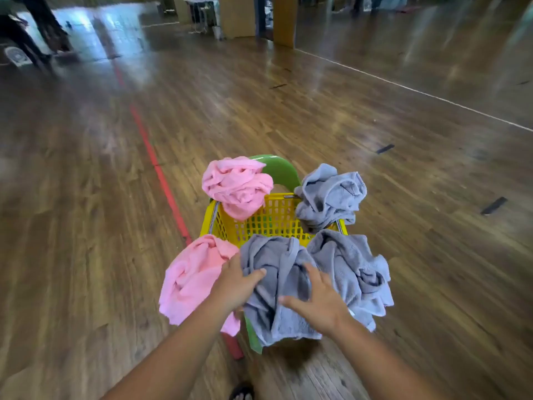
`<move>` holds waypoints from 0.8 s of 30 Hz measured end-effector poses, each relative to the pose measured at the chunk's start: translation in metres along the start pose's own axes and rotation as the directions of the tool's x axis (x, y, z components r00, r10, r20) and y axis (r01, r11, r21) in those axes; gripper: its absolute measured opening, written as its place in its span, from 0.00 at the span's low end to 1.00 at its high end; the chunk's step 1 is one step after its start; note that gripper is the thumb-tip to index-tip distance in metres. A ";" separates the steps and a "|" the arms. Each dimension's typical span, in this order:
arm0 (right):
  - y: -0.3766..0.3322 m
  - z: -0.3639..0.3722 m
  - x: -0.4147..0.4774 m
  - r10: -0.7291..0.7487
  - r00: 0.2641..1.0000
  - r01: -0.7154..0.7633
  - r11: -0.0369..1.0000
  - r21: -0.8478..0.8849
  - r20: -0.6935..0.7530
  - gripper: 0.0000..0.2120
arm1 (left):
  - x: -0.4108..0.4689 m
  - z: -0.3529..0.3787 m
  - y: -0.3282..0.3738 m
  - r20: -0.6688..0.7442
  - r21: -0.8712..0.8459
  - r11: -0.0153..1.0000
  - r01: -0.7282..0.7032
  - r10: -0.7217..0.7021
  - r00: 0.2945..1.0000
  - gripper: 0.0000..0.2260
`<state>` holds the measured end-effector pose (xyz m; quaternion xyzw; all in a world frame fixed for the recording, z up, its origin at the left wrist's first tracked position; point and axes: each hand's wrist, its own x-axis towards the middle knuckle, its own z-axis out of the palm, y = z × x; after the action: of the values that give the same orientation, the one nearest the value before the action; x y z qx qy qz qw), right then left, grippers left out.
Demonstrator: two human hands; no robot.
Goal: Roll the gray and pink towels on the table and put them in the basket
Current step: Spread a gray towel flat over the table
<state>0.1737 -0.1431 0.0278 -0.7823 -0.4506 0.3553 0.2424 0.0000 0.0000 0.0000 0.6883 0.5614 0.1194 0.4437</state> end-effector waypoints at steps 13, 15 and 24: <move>-0.013 0.058 0.058 0.274 0.952 -0.268 0.962 0.060 -0.138 0.46 | 0.030 0.012 0.004 0.295 -0.072 0.990 0.119 -0.093 0.951 0.28; -0.011 0.056 0.061 0.288 0.945 -0.270 0.955 0.125 -0.153 0.32 | 0.037 0.024 -0.007 0.304 -0.128 0.986 0.108 -0.064 0.950 0.26; -0.042 0.017 0.031 0.192 0.961 -0.094 0.905 0.416 -0.200 0.22 | 0.013 0.008 0.025 0.263 -0.402 0.915 -0.028 0.145 0.954 0.23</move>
<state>0.1486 -0.0948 0.0360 -0.7834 -0.2768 0.3615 0.4230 0.0261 0.0079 0.0096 0.6193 0.4241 0.1482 0.6439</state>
